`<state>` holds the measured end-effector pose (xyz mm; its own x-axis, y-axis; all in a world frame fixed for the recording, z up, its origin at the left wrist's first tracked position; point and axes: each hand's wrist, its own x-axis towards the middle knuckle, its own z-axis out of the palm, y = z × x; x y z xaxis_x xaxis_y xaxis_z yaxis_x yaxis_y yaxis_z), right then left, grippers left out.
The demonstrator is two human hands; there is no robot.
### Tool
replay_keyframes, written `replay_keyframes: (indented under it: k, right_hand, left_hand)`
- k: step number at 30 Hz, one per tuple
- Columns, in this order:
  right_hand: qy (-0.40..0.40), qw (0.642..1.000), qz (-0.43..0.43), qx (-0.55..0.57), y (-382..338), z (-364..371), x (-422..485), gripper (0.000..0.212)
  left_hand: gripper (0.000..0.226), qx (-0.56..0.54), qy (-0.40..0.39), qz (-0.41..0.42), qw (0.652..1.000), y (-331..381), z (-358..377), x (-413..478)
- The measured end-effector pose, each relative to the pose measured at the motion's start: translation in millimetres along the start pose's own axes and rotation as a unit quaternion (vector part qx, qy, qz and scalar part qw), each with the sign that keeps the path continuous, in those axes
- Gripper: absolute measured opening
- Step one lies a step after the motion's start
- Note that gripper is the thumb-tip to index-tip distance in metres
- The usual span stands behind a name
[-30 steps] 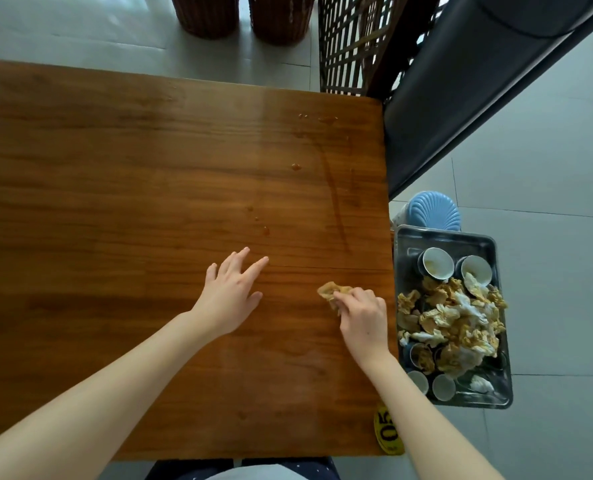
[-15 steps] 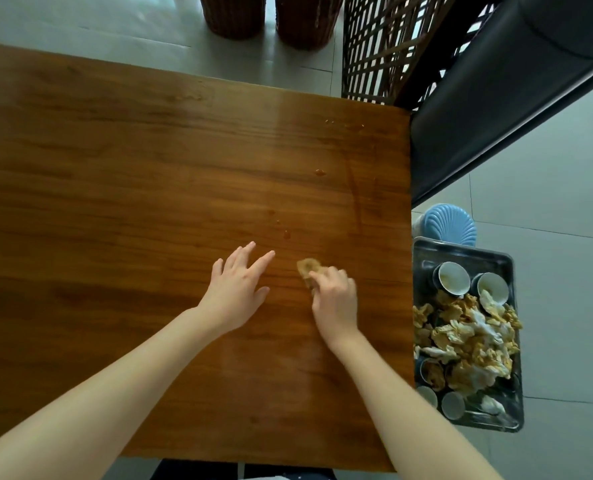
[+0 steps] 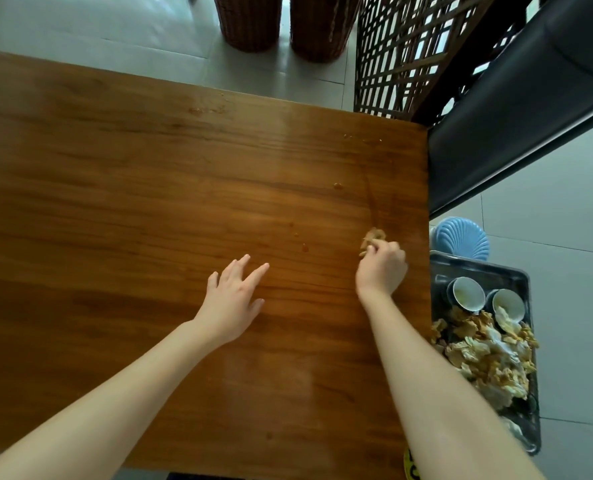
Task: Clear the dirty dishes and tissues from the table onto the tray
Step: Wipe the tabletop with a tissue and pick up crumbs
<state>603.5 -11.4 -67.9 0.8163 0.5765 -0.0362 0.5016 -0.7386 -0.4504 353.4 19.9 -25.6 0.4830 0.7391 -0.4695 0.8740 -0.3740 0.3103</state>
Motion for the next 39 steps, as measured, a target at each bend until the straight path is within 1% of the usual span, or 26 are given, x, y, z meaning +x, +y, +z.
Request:
replay_keyframes:
  k: [2, 4, 6, 8, 9, 10, 13, 14, 16, 18, 22, 24, 26, 28, 30, 32, 34, 35, 36, 37, 38, 39]
  right_hand:
    - [-0.037, 0.996, -0.085, -0.002, -26, 17, -34, 0.021]
    - [-0.079, 0.983, -0.167, -0.007, -50, 31, -68, 0.02]
    - [-0.096, 0.97, -0.224, -0.006, -61, 36, -88, 0.02]
    - [-0.094, 0.961, -0.259, -0.017, -58, 35, -81, 0.018]
    - [-0.087, 0.96, -0.263, -0.027, -54, 35, -72, 0.017]
    - [-0.078, 0.965, -0.25, -0.032, -52, 35, -61, 0.017]
    - [-0.04, 0.987, -0.152, -0.021, -49, 34, -26, 0.021]
    - [-0.033, 0.99, -0.134, -0.023, -51, 34, -18, 0.022]
    - [-0.033, 0.991, -0.124, -0.029, -58, 37, -16, 0.02]
    - [-0.044, 0.987, -0.147, -0.042, -73, 42, -28, 0.016]
    - [-0.09, 0.958, -0.267, -0.06, -101, 55, -75, 0.017]
    - [-0.099, 0.948, -0.298, -0.051, -101, 56, -80, 0.015]
    - [-0.093, 0.952, -0.288, -0.046, -94, 51, -63, 0.011]
    - [-0.078, 0.965, -0.241, -0.073, -77, 40, -32, 0.014]
    - [-0.043, 0.981, -0.165, -0.095, -47, 22, 7, 0.017]
    - [0.01, 0.994, -0.07, -0.081, -11, 0, 41, 0.017]
    - [0.047, 0.997, 0.007, -0.062, 10, -14, 60, 0.016]
    - [0.056, 0.996, 0.027, -0.057, 11, -14, 64, 0.015]
    - [0.059, 0.996, 0.031, -0.056, 6, -11, 64, 0.014]
    - [0.058, 0.997, 0.016, -0.053, -4, -5, 60, 0.014]
    - [0.051, 0.997, -0.018, -0.05, -15, 3, 55, 0.014]
    - [0.033, 0.995, -0.071, -0.055, -29, 12, 47, 0.014]
  left_hand:
    - [0.064, -0.001, 0.006, -0.005, 1.0, -4, -2, 1]
    - [0.064, 0.001, 0.015, -0.011, 1.0, -9, -5, 2]
    - [0.065, 0.003, 0.021, -0.02, 1.0, -15, -7, 2]
    - [0.065, 0.003, 0.022, -0.029, 0.999, -22, -9, 1]
    - [0.065, 0.003, 0.02, -0.032, 0.999, -25, -10, 0]
    - [0.065, 0.003, 0.019, -0.034, 0.999, -28, -11, -1]
    - [0.064, 0.001, 0.016, -0.04, 0.999, -34, -12, -4]
    - [0.064, 0.0, 0.015, -0.041, 0.999, -35, -12, -6]
    - [0.064, 0.001, 0.015, -0.043, 0.999, -38, -13, -7]
    - [0.065, 0.001, 0.014, -0.046, 0.999, -41, -15, -6]
    - [0.064, 0.004, 0.018, -0.044, 0.999, -41, -19, -1]
    - [0.064, 0.005, 0.022, -0.042, 0.999, -39, -22, 4]
    - [0.064, 0.004, 0.024, -0.04, 0.999, -36, -24, 9]
    - [0.064, 0.004, 0.02, -0.033, 0.999, -35, -26, 14]
    - [0.064, 0.006, 0.011, -0.023, 1.0, -32, -25, 18]
    - [0.065, 0.005, 0.013, -0.018, 1.0, -28, -24, 21]
    - [0.065, 0.005, 0.021, -0.018, 1.0, -25, -26, 26]
    - [0.065, 0.008, 0.023, -0.017, 1.0, -24, -27, 29]
    - [0.065, 0.01, 0.021, -0.017, 1.0, -24, -28, 32]
    - [0.065, 0.012, 0.018, -0.015, 1.0, -23, -30, 35]
    - [0.066, 0.012, 0.014, -0.014, 1.0, -21, -31, 38]
    - [0.066, 0.013, 0.012, -0.014, 1.0, -18, -32, 41]
